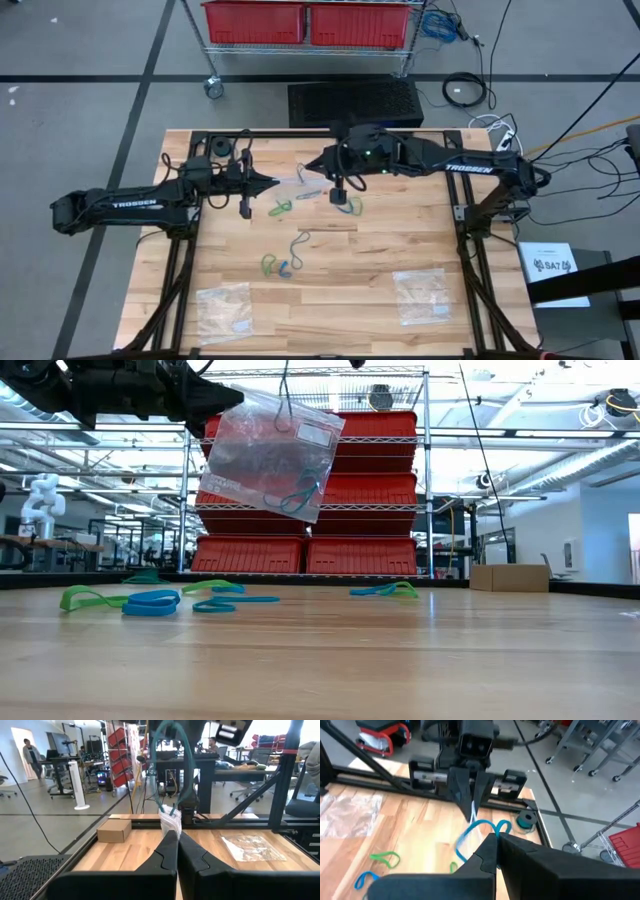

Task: Sort rubber bands
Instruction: Put the top long blue rubber band into the top zip bag

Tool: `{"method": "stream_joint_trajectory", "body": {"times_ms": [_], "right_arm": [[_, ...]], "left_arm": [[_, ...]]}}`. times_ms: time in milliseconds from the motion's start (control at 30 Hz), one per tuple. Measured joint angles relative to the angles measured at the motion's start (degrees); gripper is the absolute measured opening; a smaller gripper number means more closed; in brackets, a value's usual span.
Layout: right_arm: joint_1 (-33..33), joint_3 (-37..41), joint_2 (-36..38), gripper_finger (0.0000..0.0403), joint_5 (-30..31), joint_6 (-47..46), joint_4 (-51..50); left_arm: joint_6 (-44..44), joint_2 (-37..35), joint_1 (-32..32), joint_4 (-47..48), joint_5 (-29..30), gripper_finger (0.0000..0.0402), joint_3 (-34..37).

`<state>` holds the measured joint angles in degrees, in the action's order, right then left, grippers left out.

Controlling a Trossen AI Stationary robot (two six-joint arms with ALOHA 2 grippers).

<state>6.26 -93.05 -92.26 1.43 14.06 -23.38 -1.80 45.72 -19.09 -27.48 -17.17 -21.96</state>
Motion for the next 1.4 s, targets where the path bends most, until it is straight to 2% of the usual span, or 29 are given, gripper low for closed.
{"method": "stream_joint_trajectory", "body": {"times_ms": [500, 767, 900, 1300, 1400], "right_arm": [[0.76, 0.01, -4.86, 0.0000, -2.07, -2.11, -1.70], [1.62, 0.01, -5.03, 0.0000, -3.46, -4.96, -2.79], [1.96, 0.01, -5.46, 0.0000, -6.08, -6.21, -3.33], [3.23, 0.04, -8.15, 0.0000, -6.33, -8.96, -4.59], [3.54, 0.03, -8.11, 0.0000, -8.49, -10.02, -4.51]], "left_arm": [[0.03, 0.00, 0.00, -0.04, 0.00, 0.0000, -0.02], [0.04, 0.01, 0.00, -0.05, 0.00, 0.0000, -0.04], [0.04, 0.01, 0.00, -0.07, 0.02, 0.0000, -0.04], [0.07, 0.01, 0.17, -0.14, -0.02, 0.0000, -0.04], [0.07, 0.01, 0.22, -0.16, -0.05, 0.0000, -0.04]]}}
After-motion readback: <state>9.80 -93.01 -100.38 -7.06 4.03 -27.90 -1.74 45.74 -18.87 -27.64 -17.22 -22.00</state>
